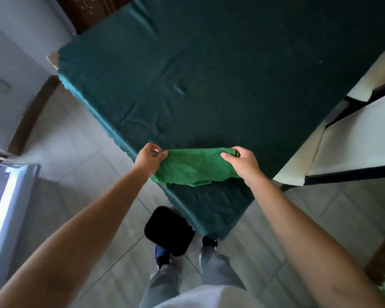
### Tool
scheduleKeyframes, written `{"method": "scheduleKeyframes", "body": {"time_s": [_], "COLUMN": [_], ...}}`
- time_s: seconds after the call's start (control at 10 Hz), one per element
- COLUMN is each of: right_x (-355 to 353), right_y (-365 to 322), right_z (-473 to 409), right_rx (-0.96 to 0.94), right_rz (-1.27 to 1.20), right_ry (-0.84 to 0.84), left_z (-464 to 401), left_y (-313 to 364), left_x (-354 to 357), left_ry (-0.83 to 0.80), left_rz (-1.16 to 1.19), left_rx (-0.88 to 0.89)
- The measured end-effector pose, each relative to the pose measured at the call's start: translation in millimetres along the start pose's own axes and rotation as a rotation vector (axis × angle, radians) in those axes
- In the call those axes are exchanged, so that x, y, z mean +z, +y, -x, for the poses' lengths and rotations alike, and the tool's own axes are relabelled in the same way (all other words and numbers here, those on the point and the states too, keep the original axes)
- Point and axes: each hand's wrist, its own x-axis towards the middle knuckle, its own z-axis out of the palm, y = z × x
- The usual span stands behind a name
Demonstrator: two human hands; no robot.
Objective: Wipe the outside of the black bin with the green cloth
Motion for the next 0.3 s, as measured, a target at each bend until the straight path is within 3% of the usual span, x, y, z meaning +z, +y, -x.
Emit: {"method": "scheduleKeyframes", "body": {"time_s": [0.2,0.3], "right_x": [0.9,-2.1], "right_y": [5.5,3.9], "right_z": [-9.4,-12.5], "right_rx": [-0.032,-0.066], "right_rz": [0.361,0.481], "right_ry": [0.084,0.164], "left_z": [-9.0,-8.3], "left_y": [-8.7,-4.4], "left_x": [8.0,9.4], "left_ry": [-0.003,-0.071], "left_rz": [-0.375,-0.628], "left_rx": [0.104,0.302]}}
